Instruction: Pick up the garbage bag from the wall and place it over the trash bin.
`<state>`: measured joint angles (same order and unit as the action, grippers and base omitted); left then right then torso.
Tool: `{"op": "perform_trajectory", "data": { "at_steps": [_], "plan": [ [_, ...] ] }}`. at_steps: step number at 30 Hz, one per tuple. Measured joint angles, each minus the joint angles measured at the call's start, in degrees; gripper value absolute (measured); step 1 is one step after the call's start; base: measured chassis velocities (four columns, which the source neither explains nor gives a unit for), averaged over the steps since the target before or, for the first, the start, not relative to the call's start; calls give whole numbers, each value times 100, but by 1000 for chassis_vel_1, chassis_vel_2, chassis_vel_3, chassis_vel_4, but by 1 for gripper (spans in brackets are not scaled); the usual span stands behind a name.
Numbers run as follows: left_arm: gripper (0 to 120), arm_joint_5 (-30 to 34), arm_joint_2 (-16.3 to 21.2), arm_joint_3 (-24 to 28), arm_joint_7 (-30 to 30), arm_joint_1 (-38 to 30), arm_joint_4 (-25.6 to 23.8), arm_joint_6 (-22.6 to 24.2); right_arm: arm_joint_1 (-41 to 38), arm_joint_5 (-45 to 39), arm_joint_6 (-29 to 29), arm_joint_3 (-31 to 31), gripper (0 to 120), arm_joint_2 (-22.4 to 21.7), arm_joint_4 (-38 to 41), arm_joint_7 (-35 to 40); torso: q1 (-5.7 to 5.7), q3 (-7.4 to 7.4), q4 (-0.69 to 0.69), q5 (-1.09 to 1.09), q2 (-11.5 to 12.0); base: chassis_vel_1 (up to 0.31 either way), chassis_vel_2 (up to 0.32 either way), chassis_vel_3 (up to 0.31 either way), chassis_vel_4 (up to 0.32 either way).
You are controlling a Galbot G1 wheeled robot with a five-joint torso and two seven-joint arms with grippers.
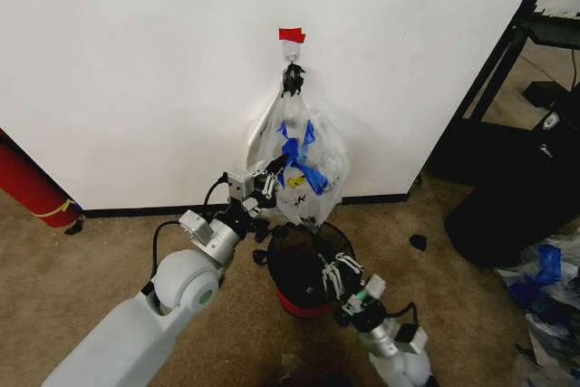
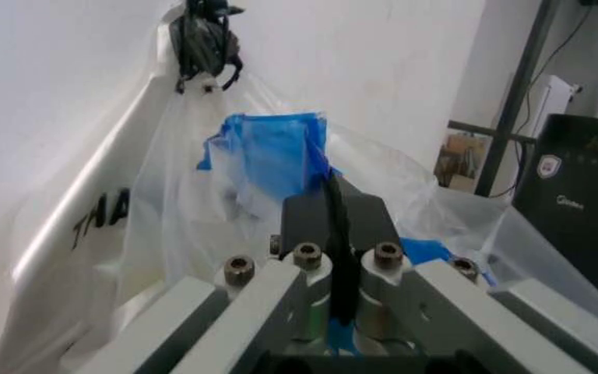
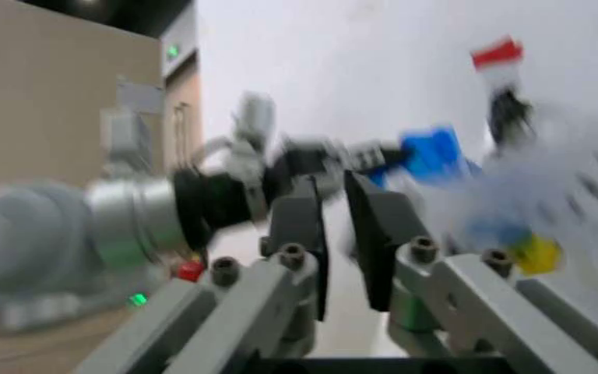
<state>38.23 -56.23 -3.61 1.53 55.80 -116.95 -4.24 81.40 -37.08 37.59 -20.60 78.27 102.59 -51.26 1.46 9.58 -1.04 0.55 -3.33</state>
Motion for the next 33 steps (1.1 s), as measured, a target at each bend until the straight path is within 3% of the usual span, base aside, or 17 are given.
{"op": "perform_trajectory", "data": {
  "at_steps": [6,10,13,15,17,21,24,33],
  "plan": [
    [0,-51,-121,0,8,-4,86,-1,102,-29,-41,-72,31,-121,310,-105,0,0,0,1,0,0,0,0,0],
    [0,-68,-144,1,14,13,95,-4,111,-44,-80,-43,41,-117,481,239,0,0,0,0,0,0,0,0,0],
    [0,-89,-152,7,15,34,110,-17,15,317,-194,101,54,-152,686,1403,0,0,1,0,0,0,0,0,0],
    [0,-108,-176,23,15,37,144,-30,-186,858,-499,233,64,-316,803,2702,0,0,0,0,0,0,0,0,0],
    [0,-114,-201,72,13,-6,191,-34,-409,1188,-770,293,72,-526,806,3425,1,0,1,-1,0,0,0,0,0],
    [0,-114,-251,169,5,-102,273,-35,-967,1513,-1145,399,85,-946,500,3943,1,1,-1,-1,0,0,0,0,0],
    [0,-113,-291,201,-2,-128,333,-39,-1687,1644,-1269,563,97,-1243,-65,3932,1,1,2,0,0,0,0,0,0],
    [0,-87,-396,259,-26,-189,446,-100,-3142,1791,-1459,1241,100,-1647,-1208,3359,1,1,1,1,0,0,0,0,0]
  ]
}}
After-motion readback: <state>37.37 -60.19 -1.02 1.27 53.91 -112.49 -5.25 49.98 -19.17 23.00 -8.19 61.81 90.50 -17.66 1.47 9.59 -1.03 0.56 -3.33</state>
